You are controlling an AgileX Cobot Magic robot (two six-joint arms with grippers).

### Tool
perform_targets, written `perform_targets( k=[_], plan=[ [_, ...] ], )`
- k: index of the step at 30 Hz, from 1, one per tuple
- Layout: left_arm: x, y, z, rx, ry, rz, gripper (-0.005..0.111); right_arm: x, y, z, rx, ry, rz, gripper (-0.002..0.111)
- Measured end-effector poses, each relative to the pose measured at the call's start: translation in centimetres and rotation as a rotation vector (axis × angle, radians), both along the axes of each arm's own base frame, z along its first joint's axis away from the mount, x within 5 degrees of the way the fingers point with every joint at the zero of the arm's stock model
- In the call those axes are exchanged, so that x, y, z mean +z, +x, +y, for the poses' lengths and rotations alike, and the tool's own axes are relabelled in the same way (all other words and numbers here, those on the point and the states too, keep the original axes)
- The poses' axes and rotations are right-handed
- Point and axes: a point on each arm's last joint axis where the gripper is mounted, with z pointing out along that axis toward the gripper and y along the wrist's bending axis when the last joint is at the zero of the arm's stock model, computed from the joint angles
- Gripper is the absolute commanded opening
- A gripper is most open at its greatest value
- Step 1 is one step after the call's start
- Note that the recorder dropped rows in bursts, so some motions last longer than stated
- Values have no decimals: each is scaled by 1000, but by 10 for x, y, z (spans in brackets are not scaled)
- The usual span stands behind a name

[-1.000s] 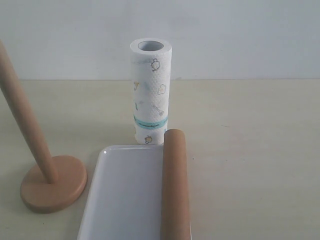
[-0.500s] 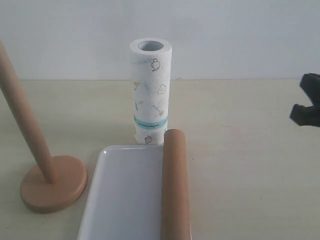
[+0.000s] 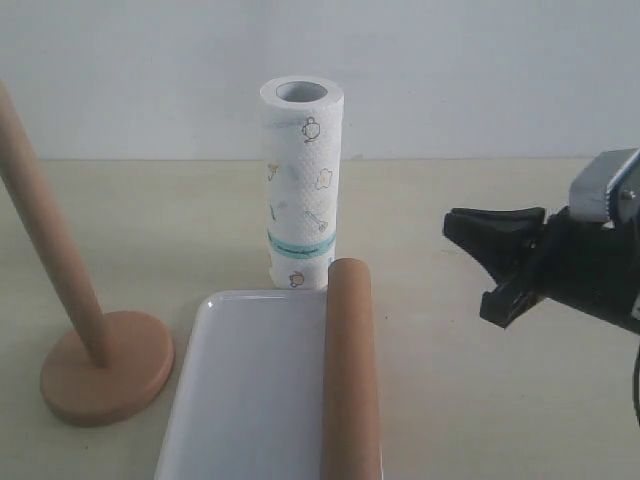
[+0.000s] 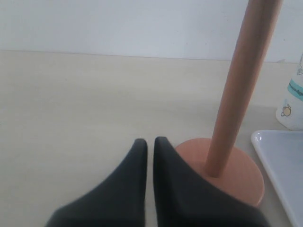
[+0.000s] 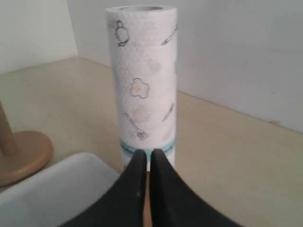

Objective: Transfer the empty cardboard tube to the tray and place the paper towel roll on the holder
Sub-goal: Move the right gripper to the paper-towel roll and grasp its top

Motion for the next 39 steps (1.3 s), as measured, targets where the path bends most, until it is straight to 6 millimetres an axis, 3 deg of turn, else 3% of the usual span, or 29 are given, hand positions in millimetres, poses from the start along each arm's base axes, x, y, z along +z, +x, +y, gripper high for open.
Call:
perform_targets(
  k=[6, 11, 21, 27, 39],
  plan=[
    [0, 0, 0, 0, 0, 0, 4, 2, 20, 34, 127, 16, -4, 86],
    [0, 0, 0, 0, 0, 0, 4, 6, 30, 57, 142, 28, 33, 105],
    [0, 0, 0, 0, 0, 0, 4, 2, 43, 64, 56, 36, 24, 105],
    [0, 0, 0, 0, 0, 0, 4, -4, 59, 87, 100, 27, 13, 105],
    [0, 0, 0, 0, 0, 0, 4, -18, 119, 116, 69, 29, -20, 105]
  ],
)
